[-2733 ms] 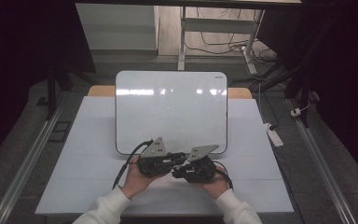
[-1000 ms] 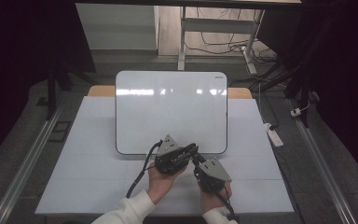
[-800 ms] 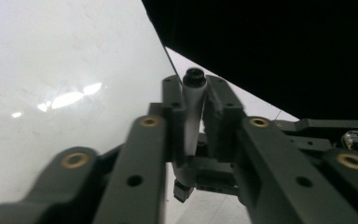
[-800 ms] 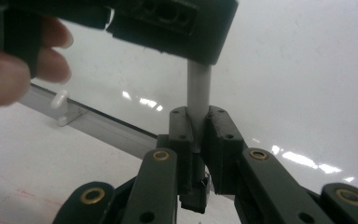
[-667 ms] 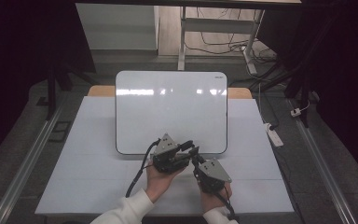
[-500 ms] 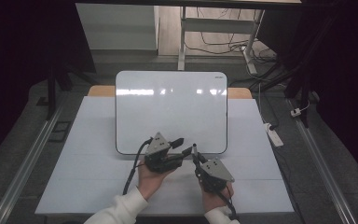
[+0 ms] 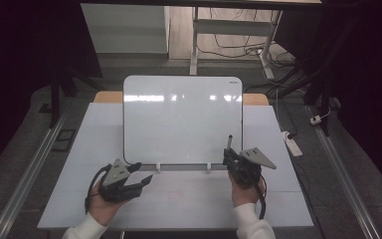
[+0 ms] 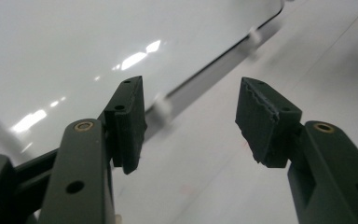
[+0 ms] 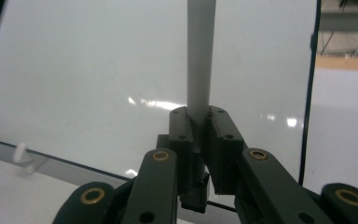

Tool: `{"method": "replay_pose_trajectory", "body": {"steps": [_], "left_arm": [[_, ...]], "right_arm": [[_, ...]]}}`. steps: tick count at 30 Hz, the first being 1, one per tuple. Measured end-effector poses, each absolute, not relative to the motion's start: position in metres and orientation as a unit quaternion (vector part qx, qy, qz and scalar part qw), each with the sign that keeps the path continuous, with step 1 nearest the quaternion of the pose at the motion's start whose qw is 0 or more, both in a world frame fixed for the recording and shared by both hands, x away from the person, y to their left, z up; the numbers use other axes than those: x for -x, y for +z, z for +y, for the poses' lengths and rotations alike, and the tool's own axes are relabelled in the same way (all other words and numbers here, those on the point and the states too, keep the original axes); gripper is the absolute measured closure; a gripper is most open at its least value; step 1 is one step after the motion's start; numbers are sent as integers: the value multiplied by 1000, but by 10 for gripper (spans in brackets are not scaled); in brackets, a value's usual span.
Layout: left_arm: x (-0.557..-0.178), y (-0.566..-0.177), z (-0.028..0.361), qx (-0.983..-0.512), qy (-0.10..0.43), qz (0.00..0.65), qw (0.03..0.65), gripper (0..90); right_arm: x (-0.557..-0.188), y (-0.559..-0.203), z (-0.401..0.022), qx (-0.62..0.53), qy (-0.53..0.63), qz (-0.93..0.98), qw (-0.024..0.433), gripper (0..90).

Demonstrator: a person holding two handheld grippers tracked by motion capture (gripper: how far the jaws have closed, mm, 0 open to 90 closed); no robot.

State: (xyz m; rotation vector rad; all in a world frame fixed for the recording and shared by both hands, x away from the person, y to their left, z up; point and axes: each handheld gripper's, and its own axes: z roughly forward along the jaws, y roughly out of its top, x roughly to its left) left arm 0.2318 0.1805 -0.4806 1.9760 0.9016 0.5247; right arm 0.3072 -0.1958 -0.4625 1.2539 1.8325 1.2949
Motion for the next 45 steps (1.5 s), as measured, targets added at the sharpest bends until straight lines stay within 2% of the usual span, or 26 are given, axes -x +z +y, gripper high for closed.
{"method": "replay_pose_trajectory", "body": {"steps": [8,21,45], "left_arm": [[-218,-489,210,-799,213,379,417,420],[-221,-495,221,-801,203,389,408,422],[-221,-499,227,-799,202,396,404,417]], "right_arm": [[-339,-456,-199,-496,414,723,245,802],[-377,-450,-200,-514,350,755,211,800],[-390,-452,-201,-518,339,756,212,770]]}}
